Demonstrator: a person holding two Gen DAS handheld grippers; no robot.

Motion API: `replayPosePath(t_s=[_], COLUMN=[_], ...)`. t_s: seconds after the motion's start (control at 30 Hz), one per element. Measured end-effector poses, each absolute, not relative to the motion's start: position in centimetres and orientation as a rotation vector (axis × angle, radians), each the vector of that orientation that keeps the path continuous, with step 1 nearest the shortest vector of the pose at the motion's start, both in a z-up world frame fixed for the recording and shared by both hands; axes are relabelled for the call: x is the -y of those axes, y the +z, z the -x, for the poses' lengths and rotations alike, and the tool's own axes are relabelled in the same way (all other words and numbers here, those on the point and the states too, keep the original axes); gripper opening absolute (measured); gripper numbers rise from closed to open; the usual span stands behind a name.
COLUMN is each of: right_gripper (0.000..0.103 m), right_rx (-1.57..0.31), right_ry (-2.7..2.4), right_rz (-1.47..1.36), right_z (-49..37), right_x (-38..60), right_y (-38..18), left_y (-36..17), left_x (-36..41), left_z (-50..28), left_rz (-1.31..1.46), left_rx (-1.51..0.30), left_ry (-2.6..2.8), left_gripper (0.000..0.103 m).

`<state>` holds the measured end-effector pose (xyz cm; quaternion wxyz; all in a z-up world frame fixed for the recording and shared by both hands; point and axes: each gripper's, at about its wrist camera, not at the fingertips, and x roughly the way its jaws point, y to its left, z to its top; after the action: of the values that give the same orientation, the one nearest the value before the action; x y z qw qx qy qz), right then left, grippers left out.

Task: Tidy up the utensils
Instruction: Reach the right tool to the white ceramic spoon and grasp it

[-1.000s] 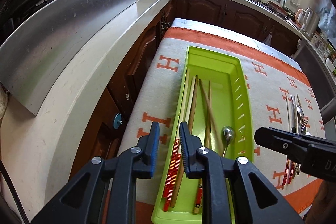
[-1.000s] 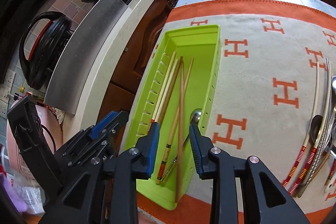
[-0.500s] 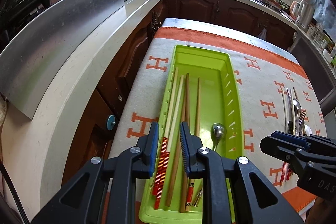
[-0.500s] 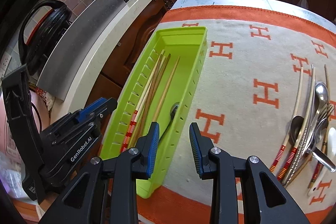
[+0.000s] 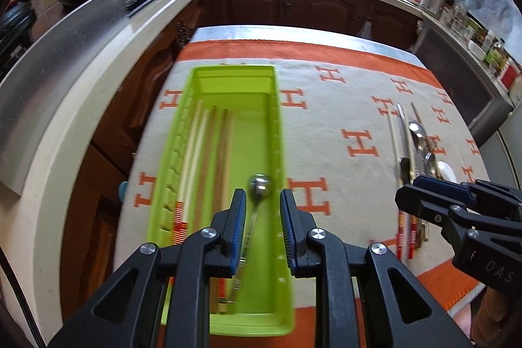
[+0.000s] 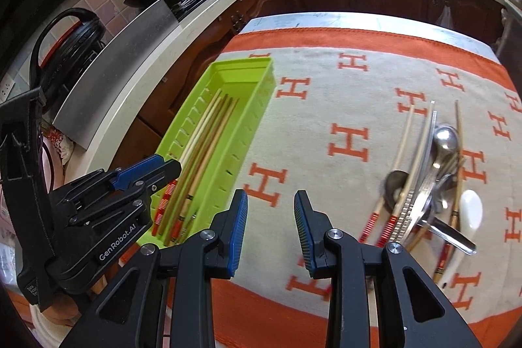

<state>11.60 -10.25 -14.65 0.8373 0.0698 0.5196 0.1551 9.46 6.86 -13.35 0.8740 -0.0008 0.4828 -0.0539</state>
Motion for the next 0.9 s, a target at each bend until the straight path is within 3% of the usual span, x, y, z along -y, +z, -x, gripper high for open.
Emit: replayPosePath(t_s=[0.9], right_gripper=[0.030], right_rx=[-1.089], right_ry=[0.073], right_rz=[-0.521], right_z=[-7.5], right_x=[33.3], right_y=[-19.6], left_y=[-17.2], left_x=[9.1], left_z=[-10.9], left_rz=[-0.094], left_rx=[-1.163], left_ry=[-0.391], left_gripper=[0.019])
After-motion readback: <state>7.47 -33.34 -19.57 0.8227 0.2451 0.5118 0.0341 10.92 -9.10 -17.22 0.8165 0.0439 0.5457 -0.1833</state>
